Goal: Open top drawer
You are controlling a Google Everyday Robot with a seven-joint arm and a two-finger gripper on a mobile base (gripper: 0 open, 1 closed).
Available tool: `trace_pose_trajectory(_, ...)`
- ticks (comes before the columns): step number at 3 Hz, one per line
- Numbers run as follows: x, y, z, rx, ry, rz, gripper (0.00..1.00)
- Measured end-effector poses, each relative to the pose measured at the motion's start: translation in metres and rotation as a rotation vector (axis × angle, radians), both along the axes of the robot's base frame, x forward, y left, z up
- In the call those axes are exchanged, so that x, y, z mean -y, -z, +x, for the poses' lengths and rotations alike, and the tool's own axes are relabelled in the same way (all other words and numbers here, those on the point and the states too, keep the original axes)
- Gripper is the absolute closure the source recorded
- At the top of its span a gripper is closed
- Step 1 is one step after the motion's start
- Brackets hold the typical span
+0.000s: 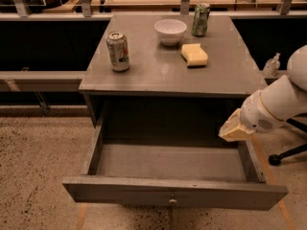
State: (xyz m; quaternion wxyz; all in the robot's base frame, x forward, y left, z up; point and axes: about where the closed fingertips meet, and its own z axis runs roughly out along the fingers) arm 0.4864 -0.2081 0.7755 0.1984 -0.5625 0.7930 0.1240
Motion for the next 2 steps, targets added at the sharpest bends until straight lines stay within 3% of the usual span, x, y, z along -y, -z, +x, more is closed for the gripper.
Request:
trace_pose_trajectory(1, 0.016, -0.063, 0.010, 0.150, 0.047, 0.074, 1.00)
trace_pose_trajectory(2, 0.026, -0.113, 0.023, 0.244, 0.085, 0.199, 1.00)
